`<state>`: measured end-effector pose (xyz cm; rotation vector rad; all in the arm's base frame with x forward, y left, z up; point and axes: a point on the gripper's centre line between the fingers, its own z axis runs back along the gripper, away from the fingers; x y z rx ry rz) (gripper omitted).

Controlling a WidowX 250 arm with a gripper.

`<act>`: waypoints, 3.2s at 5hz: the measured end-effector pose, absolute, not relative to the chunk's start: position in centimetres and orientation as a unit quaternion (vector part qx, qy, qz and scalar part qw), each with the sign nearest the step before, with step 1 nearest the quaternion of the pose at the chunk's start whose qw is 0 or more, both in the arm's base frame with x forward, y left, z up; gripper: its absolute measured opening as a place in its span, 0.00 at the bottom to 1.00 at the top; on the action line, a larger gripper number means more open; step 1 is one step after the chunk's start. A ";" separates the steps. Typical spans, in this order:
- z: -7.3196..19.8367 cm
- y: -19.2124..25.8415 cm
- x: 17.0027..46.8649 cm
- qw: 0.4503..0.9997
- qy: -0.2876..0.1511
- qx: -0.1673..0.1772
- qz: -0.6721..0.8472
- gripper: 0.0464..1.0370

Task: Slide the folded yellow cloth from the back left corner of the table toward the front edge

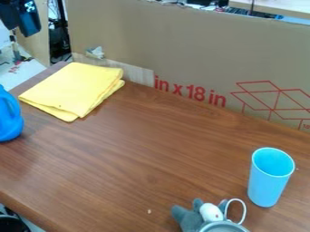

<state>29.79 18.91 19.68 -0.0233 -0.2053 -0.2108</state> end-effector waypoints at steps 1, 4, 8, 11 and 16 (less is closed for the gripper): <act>18.4 18.9 29.8 0.991 -0.088 -0.025 -0.103 0.96; 15.9 20.1 34.4 0.994 -0.046 -0.025 -0.095 0.96; 10.0 22.1 38.3 0.996 -0.036 0.027 -0.079 0.96; 6.8 24.0 38.8 0.996 0.013 0.061 -0.068 0.96; 2.8 19.9 37.8 0.990 0.041 0.054 -0.124 0.96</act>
